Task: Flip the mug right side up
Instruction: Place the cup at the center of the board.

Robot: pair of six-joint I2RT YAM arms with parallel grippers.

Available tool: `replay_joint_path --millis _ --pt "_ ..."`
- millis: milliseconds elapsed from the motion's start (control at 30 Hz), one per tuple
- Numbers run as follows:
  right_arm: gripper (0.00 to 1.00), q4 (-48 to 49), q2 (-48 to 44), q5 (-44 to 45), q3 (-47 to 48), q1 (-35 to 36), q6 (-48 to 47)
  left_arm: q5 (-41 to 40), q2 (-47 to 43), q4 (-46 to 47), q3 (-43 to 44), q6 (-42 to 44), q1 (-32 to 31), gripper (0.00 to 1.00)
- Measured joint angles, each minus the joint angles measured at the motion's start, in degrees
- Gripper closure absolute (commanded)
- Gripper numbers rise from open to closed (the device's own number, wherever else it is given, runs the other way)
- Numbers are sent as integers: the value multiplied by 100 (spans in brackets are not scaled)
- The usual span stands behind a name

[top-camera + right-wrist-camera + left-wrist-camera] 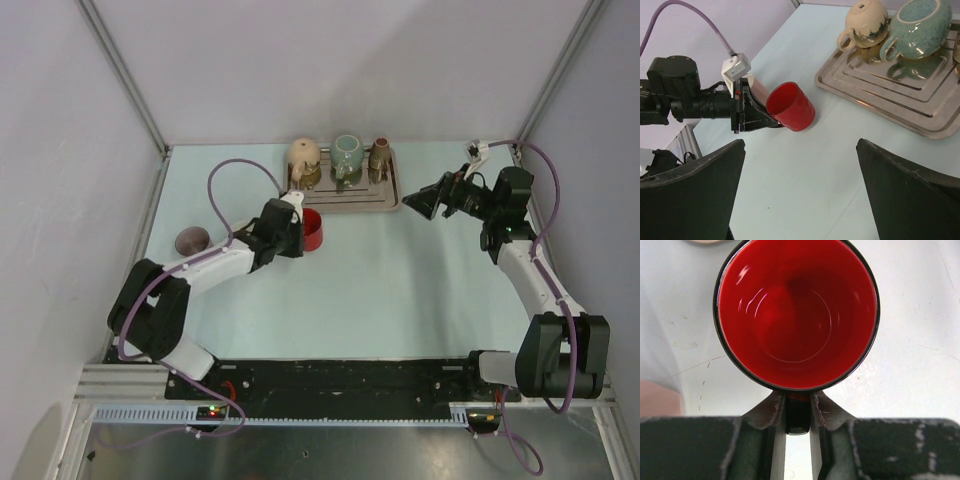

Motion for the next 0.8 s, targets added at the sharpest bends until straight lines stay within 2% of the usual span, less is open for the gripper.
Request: replay_joint_path --millis 333,567,800 --pt "1 87 2 -57 -2 0 24 -4 210 2 0 0 -127 100" --pt "1 107 2 -72 -2 -9 39 -4 214 7 0 0 -138 93" --pt "1 111 9 -74 -4 -15 42 -2 214 7 0 2 -190 91"
